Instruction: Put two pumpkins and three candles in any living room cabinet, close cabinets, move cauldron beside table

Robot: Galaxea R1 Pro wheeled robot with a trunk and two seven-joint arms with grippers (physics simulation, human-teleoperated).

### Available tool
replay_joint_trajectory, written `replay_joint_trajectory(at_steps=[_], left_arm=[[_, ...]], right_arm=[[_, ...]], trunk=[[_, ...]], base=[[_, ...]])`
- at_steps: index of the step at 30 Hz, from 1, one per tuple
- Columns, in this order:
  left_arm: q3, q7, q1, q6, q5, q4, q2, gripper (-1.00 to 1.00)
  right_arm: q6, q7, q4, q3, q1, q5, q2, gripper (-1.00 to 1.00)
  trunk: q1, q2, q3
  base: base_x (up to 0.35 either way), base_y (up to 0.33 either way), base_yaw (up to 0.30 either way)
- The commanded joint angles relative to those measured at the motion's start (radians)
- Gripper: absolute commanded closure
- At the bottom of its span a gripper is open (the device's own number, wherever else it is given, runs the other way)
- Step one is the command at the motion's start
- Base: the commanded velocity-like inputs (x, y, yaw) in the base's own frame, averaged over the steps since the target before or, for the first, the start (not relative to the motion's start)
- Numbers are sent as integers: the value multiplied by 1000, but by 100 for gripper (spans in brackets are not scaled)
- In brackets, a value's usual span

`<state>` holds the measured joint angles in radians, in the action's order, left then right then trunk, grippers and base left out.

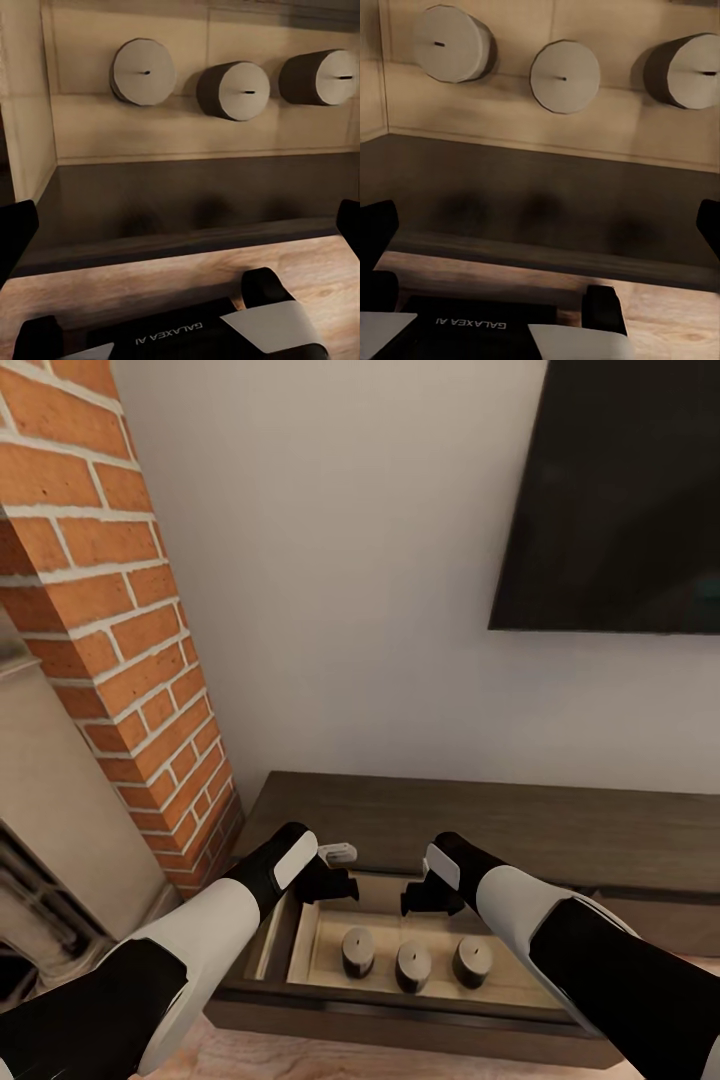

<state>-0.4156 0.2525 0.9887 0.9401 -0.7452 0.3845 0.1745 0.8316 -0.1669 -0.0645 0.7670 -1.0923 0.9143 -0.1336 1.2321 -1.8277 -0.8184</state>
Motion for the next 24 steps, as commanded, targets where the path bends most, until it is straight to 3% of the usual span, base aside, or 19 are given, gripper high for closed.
replay_joint_trajectory(at_steps=[1,24], left_arm=[[-3,9,1,2,-10,1,0,-100],[-2,16,1,0,-10,-1,0,-100]], right_arm=[[3,-8,-2,5,0,11,0,-100],[-2,-11,-3,3,0,9,1,-100]], trunk=[[-4,7,2],[-92,168,75]], base=[[0,0,0],[0,0,0]])
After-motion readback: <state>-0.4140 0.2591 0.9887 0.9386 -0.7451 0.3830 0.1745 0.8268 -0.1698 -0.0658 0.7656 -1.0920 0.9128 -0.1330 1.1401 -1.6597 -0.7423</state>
